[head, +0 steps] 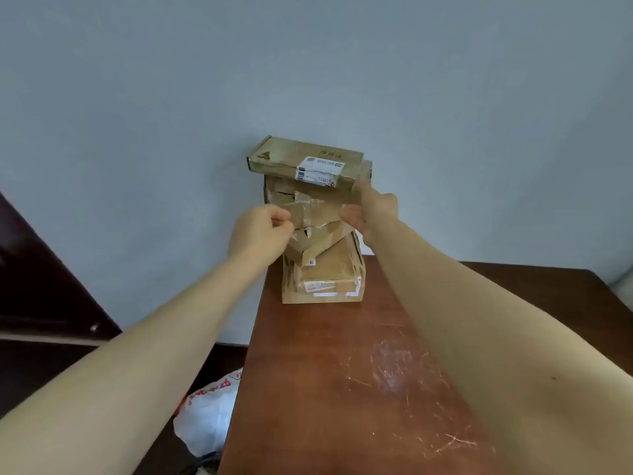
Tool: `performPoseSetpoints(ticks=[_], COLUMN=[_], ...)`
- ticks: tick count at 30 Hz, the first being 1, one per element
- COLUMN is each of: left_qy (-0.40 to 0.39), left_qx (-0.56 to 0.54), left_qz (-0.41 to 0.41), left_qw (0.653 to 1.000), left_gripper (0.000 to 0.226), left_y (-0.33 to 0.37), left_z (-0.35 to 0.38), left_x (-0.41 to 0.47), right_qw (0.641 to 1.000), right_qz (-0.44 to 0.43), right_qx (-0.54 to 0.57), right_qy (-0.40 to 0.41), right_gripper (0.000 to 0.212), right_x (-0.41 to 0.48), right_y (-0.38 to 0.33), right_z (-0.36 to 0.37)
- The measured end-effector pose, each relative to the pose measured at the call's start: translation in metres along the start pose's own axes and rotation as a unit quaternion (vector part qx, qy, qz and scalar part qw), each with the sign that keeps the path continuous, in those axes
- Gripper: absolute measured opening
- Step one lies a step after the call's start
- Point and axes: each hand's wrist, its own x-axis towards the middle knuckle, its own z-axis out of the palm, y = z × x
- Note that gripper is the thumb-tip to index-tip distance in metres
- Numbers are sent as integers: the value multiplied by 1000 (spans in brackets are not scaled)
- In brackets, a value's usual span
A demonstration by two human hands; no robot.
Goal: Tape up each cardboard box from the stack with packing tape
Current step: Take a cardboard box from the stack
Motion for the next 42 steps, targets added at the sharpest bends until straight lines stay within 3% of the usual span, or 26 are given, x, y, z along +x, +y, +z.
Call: performPoseSetpoints(ticks=[2, 5, 10, 14, 20, 24, 28, 32, 36, 42], left_qy=[16, 48, 87, 123, 223, 178, 141, 89, 60, -20], left_qx=[3, 1, 9, -4, -134, -187, -198, -180, -130, -108], left_qz=[-15, -31, -46, -72, -100, -113, -134, -143, -204, -309], left_qw=[1000, 998, 995, 990, 960, 959, 961, 969, 968, 945], left_gripper=[26, 24, 25, 28, 41, 64, 42, 37, 40, 46], left_y=[-4, -10, -12, 0, 43, 61, 55, 36, 14, -23], left_z=[-6, -14, -17, -10, 17, 66, 129, 189, 234, 271], left_x=[2, 6, 10, 8, 3, -16, -46, -92, -134, -172], right_qw=[999, 993, 986, 987, 979, 983, 989, 996, 997, 985], right_qz=[8, 12, 35, 0, -67, -99, -96, -79, -27, 85], right_qx=[47, 120, 161, 160, 189, 155, 112, 36, -50, -133], right_qy=[11, -9, 0, 6, -22, -27, -20, -28, -49, -71], right_gripper=[42, 33, 29, 20, 22, 26, 25, 23, 17, 26], right_x=[4, 9, 16, 16, 18, 35, 57, 73, 80, 80], right_y=[-7, -13, -18, -18, -15, 6, 35, 77, 126, 183], right_z=[7, 19, 24, 17, -50, -122, -187, -239, -278, -299])
